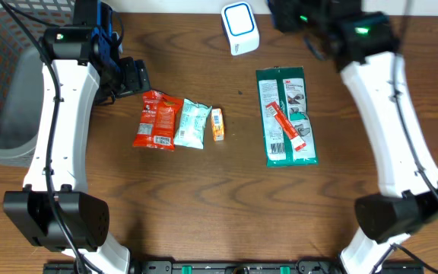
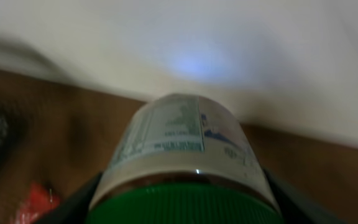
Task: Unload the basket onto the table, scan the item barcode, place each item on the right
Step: 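Carry the jar right and set it on the table's right edge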
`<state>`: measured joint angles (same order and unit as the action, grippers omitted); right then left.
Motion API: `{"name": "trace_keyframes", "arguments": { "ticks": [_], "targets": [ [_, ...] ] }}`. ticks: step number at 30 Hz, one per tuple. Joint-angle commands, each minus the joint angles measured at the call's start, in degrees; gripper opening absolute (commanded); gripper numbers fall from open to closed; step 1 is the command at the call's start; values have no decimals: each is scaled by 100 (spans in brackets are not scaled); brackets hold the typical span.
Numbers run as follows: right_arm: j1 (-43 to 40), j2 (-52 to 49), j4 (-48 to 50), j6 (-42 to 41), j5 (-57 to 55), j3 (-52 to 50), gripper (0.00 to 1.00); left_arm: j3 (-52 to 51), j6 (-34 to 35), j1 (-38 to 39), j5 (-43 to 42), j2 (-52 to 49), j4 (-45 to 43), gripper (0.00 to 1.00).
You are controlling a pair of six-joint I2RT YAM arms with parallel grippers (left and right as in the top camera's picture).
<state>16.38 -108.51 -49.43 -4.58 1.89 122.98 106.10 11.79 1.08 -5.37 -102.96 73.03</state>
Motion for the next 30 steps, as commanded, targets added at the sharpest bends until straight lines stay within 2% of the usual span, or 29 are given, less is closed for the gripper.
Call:
{"name": "trace_keyframes", "arguments": {
  "ticks": [1,5,7,9,14,21,24,30],
  "targets": [
    [-337,144,-872,-74,-33,-9,32,-4,-9,-13,94,-13,15,89],
    [-697,223,-1965,-74,-33,-9,32,-4,-9,-13,92,-13,15,89],
    [-901,208,-2402,-74,-33,-9,29,-4,-9,-13,94,-13,15,89],
    [-1128,199,-2736,-72,-33,-9,23,-4,-7,-13,94,-13,15,89],
    [-1847,199,-3204,-72,-59,-11,21,-4,-9,-13,92,-13,15,89],
    [-3003,199,-3322,-72,-184,-256,22,-4,-9,-13,94,-13,15,89],
    [-3462,199,-3237,-72,-184,-586,18,-4,-9,-13,94,-13,15,89],
    [-4277,199,-2295,-181,-136,-1803,17,-4,-9,-13,94,-13,15,89]
  ]
}}
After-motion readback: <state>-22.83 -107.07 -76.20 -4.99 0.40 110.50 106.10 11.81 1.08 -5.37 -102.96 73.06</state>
